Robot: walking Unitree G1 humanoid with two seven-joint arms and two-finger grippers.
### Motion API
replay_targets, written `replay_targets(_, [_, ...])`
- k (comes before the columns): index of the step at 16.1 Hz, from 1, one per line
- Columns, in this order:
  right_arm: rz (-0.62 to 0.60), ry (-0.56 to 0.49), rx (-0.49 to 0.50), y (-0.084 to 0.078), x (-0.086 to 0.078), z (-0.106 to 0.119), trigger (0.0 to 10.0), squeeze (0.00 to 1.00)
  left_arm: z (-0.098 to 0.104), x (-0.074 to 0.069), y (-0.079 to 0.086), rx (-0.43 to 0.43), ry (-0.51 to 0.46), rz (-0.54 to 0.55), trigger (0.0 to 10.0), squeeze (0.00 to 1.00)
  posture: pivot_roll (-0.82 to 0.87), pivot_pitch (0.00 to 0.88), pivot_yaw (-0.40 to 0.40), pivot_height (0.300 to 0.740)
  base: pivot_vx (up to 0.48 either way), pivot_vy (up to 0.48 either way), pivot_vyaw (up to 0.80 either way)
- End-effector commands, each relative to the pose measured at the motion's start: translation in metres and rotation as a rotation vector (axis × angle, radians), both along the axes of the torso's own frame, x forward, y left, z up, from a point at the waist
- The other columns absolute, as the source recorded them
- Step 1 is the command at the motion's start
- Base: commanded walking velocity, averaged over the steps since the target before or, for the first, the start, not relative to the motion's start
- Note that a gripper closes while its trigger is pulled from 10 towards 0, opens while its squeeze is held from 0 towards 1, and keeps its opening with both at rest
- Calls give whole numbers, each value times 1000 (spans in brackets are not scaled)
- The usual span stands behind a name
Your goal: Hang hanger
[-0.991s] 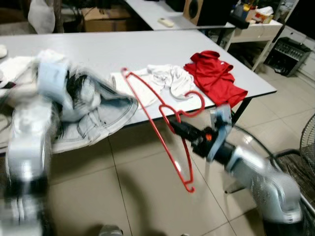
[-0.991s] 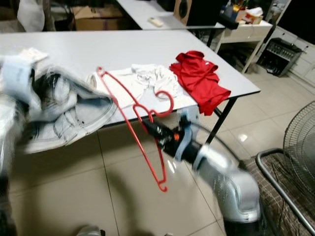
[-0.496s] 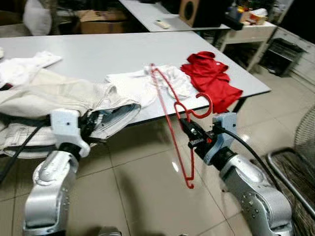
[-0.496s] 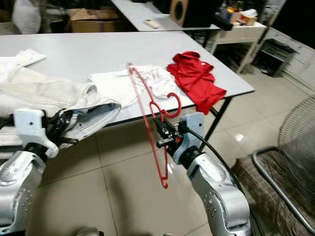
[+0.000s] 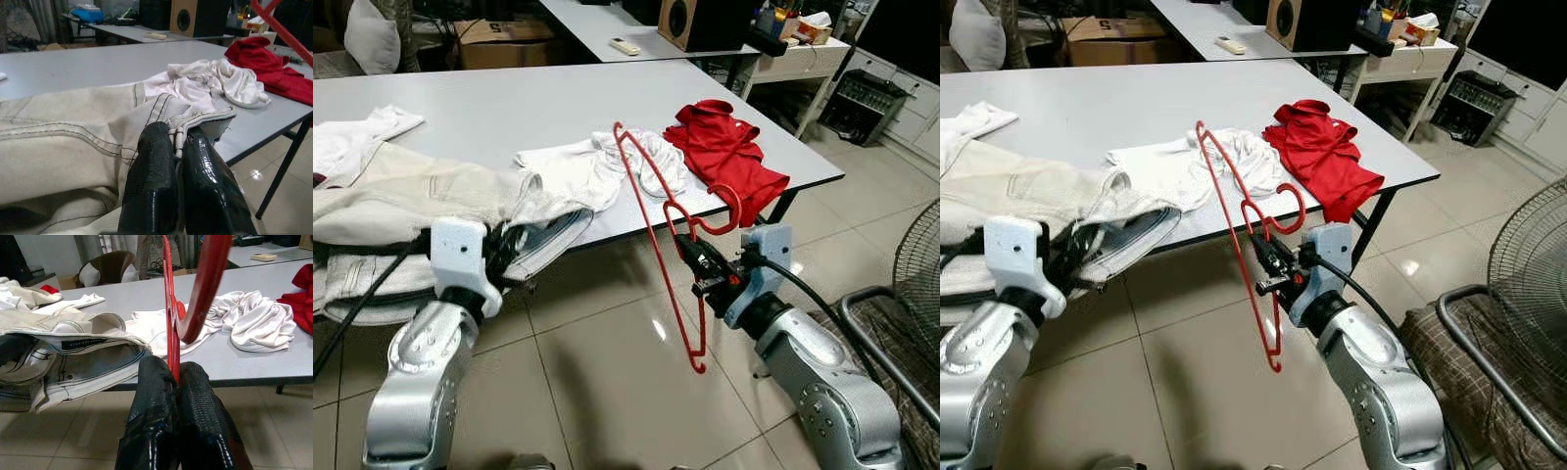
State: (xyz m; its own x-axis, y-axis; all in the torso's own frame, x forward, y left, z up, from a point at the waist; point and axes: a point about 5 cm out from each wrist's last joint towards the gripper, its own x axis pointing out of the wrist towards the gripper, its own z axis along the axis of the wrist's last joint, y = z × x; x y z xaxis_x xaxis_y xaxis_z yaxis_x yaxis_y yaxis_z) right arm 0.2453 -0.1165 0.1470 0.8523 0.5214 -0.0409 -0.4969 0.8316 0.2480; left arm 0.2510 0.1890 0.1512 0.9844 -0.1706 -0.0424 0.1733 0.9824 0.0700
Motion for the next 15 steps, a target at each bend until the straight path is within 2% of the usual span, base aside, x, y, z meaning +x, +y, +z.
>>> replay_targets(1, [20,-32,-5,1,-2,6,10000,0,6,-2,-6,5,-29,-27,10000,0,5,0,-62,740,0,-326,800])
replay_targets(5, [151,-16,-6,10,-14,2,10000,0,5,-7,-8,33,-17,-39,10000,0,13,0,-66,740,0,-423,800])
replay_targets(10, [217,-8,-15,14,-22,-2,10000,0,5,-10,-7,35,-12,-42,10000,0,17,0,-64,740,0,-408,800])
replay_targets(13, [197,23,-8,11,-23,-6,10000,0,4,-10,-7,1,-2,-49,10000,0,16,0,-55,740,0,0,231])
replay_targets(15, [188,17,-14,10,-22,-6,10000,0,7,-10,-7,4,-19,-52,10000,0,16,0,-50,740,0,437,0])
